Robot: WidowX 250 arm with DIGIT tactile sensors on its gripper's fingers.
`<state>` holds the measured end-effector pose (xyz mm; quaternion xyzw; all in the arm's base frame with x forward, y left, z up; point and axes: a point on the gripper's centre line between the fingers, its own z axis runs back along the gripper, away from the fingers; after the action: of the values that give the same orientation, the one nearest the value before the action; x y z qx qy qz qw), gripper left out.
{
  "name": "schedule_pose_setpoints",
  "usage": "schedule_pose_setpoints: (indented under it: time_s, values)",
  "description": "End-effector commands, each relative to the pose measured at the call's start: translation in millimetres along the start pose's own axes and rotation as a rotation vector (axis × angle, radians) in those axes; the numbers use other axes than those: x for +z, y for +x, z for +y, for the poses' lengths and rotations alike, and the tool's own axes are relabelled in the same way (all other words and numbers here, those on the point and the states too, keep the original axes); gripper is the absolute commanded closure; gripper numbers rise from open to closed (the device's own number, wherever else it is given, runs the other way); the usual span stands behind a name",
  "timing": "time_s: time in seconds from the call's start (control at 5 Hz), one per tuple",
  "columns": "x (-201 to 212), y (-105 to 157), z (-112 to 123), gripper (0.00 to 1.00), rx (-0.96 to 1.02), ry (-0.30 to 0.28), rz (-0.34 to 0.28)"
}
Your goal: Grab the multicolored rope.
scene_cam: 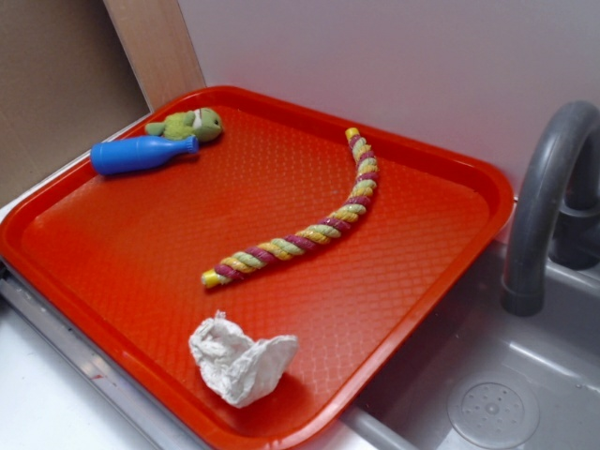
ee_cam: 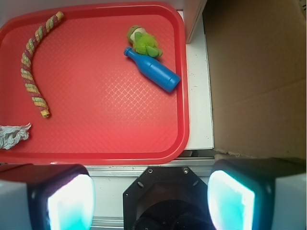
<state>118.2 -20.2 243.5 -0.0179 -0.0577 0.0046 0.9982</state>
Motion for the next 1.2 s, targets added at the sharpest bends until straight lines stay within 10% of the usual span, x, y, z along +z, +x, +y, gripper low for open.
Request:
schedule_pose_setpoints:
  time_s: [0.0,0.6,1.0]
  values:
    - [0.0,0.0,0.0,0.00,0.000,0.000,0.000]
    - [-4.0,41.2,-115.7,0.00,-0.095,-0.039,-0.053]
    - [-48.1,115.0,-188.5,0.00,-0.128,0.001,-0.025]
